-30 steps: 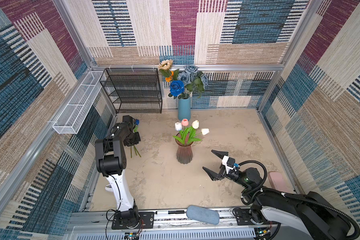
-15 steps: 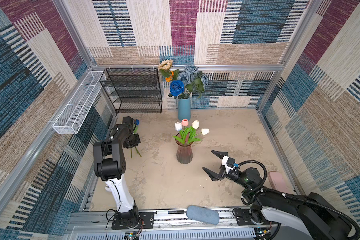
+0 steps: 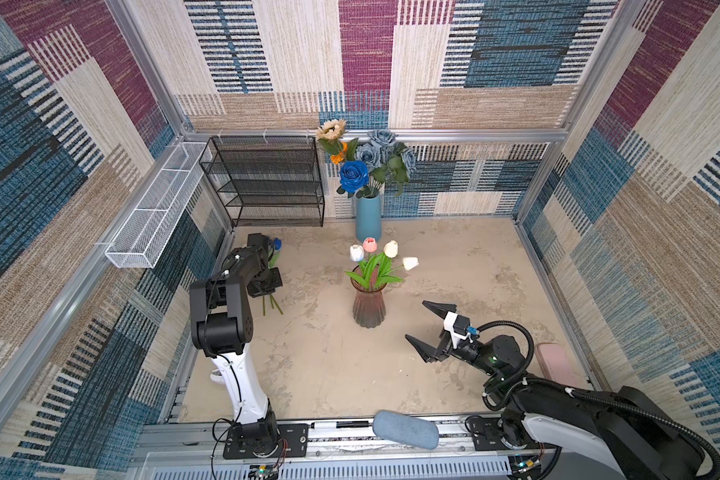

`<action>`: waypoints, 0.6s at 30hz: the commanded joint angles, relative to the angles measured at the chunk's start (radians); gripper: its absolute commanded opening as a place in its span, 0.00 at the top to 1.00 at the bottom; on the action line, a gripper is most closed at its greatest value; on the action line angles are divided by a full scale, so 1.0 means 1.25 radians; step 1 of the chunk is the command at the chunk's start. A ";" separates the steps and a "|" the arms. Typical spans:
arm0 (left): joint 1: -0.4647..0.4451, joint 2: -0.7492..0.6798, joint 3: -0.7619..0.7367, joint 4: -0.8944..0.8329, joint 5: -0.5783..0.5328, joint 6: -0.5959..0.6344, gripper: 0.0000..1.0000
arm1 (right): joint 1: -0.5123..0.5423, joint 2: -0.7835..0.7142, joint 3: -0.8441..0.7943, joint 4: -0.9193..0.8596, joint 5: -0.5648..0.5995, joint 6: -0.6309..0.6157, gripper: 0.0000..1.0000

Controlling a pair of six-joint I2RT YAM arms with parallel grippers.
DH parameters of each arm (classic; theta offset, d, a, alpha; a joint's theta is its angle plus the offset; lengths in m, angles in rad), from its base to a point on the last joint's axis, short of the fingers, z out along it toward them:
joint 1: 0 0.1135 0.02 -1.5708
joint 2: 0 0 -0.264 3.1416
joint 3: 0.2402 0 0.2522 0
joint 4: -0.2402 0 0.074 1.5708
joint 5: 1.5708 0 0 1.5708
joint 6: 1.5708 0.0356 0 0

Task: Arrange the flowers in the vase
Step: 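Grasp the blue tulip stem with the left gripper and lift it upright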

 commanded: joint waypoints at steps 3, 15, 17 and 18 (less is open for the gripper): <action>-0.001 -0.026 -0.009 -0.012 -0.011 -0.003 0.94 | 0.000 0.011 0.008 0.018 -0.002 0.003 0.00; -0.026 -0.159 -0.038 -0.013 -0.001 -0.003 1.00 | 0.000 0.007 0.008 0.017 -0.007 0.004 0.00; -0.037 -0.198 -0.055 -0.003 0.005 -0.005 1.00 | 0.001 0.008 0.008 0.018 -0.005 0.004 0.00; -0.043 -0.225 -0.071 0.010 0.014 -0.007 1.00 | 0.001 0.011 0.009 0.019 -0.005 0.004 0.00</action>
